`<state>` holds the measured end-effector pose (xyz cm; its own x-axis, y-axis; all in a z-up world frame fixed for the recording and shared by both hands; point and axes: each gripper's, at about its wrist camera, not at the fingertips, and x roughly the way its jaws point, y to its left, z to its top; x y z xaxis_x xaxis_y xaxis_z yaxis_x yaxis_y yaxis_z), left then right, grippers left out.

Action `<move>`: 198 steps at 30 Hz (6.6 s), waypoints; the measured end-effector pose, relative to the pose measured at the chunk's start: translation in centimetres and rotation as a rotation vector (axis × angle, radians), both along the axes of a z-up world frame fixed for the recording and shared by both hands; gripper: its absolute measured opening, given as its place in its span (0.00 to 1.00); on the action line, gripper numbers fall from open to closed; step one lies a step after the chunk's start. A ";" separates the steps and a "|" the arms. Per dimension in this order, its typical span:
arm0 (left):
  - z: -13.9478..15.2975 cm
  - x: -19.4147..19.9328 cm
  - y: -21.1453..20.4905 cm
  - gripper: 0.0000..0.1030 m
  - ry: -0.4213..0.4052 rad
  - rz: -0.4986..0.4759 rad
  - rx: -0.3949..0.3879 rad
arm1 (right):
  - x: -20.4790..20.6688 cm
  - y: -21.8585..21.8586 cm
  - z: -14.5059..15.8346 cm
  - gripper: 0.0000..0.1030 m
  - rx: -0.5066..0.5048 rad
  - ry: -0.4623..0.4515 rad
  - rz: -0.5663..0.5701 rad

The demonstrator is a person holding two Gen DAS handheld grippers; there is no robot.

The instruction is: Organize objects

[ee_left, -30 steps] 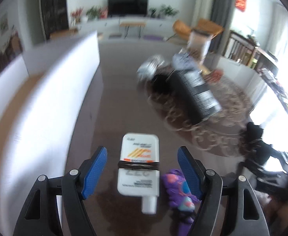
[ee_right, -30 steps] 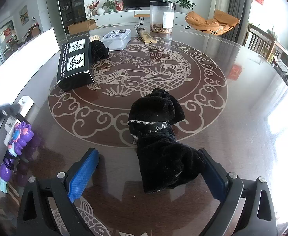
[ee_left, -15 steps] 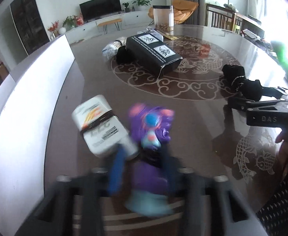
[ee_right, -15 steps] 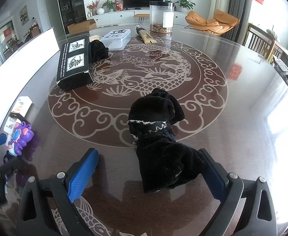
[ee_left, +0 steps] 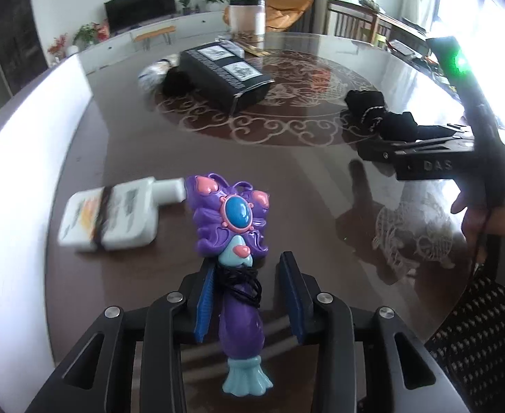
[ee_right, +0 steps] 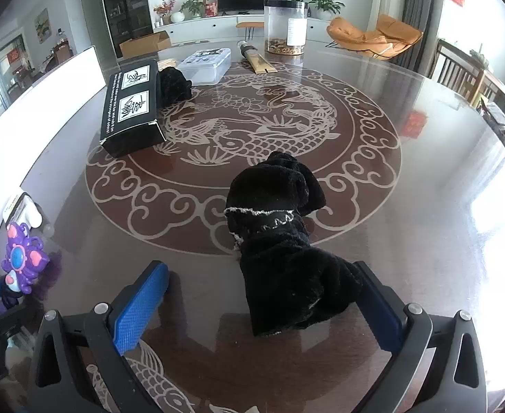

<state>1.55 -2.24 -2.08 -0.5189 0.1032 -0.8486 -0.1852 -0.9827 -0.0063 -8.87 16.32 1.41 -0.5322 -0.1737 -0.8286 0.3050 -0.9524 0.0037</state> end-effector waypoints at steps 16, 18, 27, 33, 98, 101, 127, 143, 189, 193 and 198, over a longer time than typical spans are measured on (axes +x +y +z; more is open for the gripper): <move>-0.1 2.0 -2.1 0.19 0.019 0.036 0.242 | -2.4 3.6 5.0 1.00 -0.049 -0.226 0.070; -0.1 2.1 -2.6 0.18 0.021 0.043 0.267 | -3.2 1.0 4.4 1.00 0.042 -0.253 0.145; 2.5 3.2 -4.4 0.18 0.085 0.061 0.349 | -1.7 -2.0 4.5 0.31 0.130 -0.178 0.150; 7.7 3.5 -7.1 0.18 0.193 0.095 0.446 | 1.7 -3.2 7.8 0.31 0.033 -0.157 0.163; -0.6 1.5 -2.7 1.00 -0.044 0.211 -0.014 | 1.5 2.7 1.6 0.89 -0.135 0.038 -0.139; -0.8 0.9 -2.7 1.00 -0.043 0.214 -0.013 | 1.5 2.4 1.5 0.92 -0.128 0.033 -0.134; -0.8 1.2 -2.6 1.00 -0.040 0.214 -0.013 | 1.4 0.8 1.1 0.96 -0.032 0.022 -0.111; -0.5 -1.8 -6.7 1.00 -0.063 0.343 0.082 | 1.4 0.8 1.1 0.96 -0.033 0.022 -0.110; -0.5 -5.1 -6.9 0.58 0.080 0.226 -0.002 | -3.4 -10.0 4.9 1.00 -0.069 0.007 0.164; -0.5 -5.1 -6.9 0.58 0.080 0.225 -0.002 | -8.7 -14.8 5.3 1.00 0.016 -0.042 0.184; -0.5 -5.1 -6.8 0.58 0.080 0.226 -0.002 | -11.1 -14.2 3.5 0.59 -0.044 -0.145 0.141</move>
